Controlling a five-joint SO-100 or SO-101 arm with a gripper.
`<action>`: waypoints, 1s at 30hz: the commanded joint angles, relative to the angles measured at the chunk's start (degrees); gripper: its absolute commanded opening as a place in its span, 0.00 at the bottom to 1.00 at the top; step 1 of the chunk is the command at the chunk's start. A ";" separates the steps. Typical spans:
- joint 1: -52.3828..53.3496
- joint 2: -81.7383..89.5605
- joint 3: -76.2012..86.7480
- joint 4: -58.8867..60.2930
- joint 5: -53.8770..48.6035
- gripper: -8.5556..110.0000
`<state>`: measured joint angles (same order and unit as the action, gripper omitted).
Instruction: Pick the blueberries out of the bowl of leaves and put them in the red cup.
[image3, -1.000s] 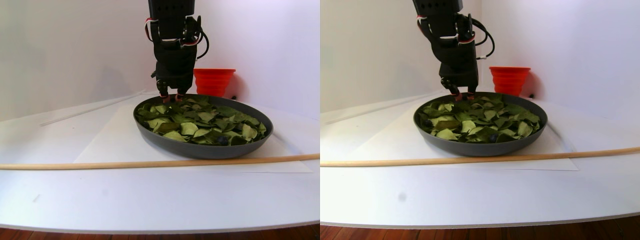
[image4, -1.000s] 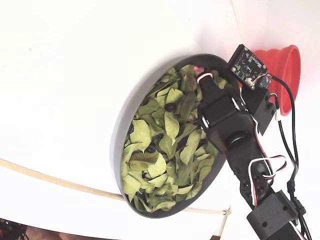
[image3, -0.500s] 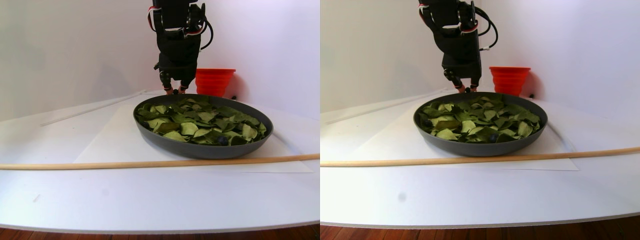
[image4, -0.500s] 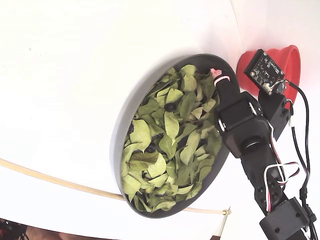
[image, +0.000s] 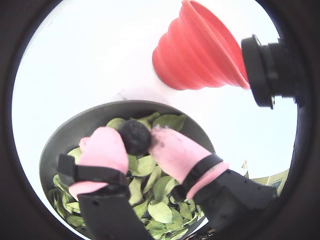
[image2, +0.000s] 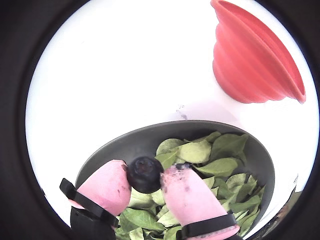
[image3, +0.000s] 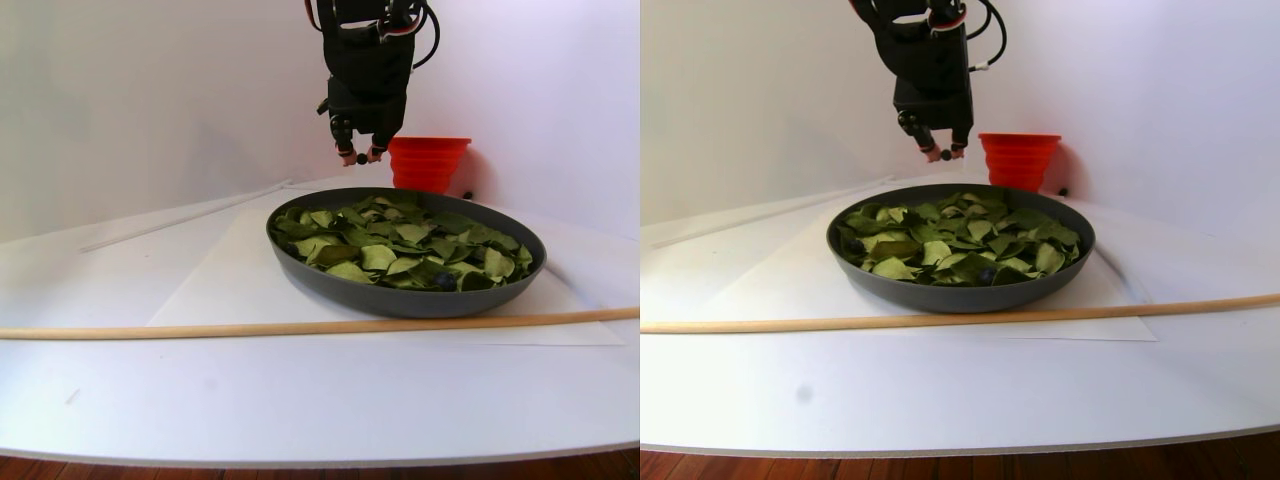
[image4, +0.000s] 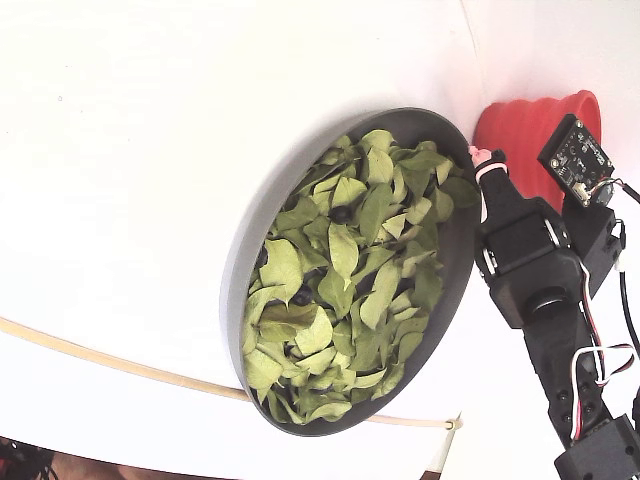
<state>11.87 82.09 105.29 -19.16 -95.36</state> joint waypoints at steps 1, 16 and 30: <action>1.58 8.88 -0.18 0.00 -0.26 0.16; 4.31 14.24 -0.70 0.53 0.26 0.16; 7.73 11.43 -7.12 0.53 0.09 0.16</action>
<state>17.84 88.07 103.45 -18.37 -95.36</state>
